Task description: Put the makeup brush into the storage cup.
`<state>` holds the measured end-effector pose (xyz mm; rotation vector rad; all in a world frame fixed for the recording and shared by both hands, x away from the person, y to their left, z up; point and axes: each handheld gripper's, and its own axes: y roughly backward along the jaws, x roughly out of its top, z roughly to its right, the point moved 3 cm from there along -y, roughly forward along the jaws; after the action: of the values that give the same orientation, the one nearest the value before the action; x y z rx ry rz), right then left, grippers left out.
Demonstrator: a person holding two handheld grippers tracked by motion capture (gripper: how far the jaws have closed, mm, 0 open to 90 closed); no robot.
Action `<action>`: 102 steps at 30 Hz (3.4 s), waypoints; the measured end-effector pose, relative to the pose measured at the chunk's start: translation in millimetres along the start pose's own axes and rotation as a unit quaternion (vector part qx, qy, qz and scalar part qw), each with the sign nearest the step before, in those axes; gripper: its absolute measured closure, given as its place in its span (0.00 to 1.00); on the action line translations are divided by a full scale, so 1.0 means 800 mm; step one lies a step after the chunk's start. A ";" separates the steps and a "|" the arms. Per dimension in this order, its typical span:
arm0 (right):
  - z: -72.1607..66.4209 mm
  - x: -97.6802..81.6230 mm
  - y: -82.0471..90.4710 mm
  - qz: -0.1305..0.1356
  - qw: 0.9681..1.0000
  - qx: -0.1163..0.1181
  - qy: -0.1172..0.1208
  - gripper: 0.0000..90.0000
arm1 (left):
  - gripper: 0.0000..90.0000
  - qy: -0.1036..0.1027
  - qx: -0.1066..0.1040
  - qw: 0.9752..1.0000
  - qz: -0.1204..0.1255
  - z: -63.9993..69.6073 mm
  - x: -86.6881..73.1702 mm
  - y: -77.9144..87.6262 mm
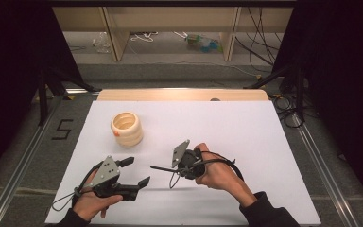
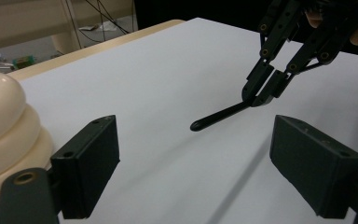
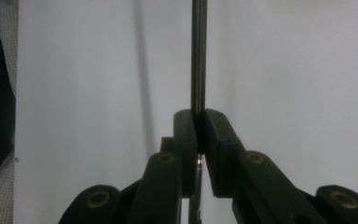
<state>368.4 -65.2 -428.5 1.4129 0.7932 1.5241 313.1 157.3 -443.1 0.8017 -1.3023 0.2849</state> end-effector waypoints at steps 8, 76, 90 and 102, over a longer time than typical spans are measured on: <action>-0.008 0.006 -0.001 -0.005 1.000 -0.004 0.017 0.93 | 0.18 -0.008 -0.015 1.000 -0.022 0.007 0.003 -0.011; -0.038 0.032 -0.017 -0.026 0.990 0.000 0.139 0.93 | 0.65 -0.077 -0.108 0.974 -0.183 0.031 -0.004 -0.041; -0.042 0.034 -0.017 -0.028 0.990 0.002 0.141 0.93 | 0.74 -0.086 -0.114 0.972 -0.188 0.032 -0.004 -0.045; -0.046 0.036 -0.019 -0.029 0.989 0.008 0.142 0.93 | 0.81 -0.098 -0.117 0.968 -0.201 0.031 -0.005 -0.045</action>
<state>335.9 -28.9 -435.6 1.1864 1.0101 1.6989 315.2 116.3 -458.9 0.8840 -1.2929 -0.2746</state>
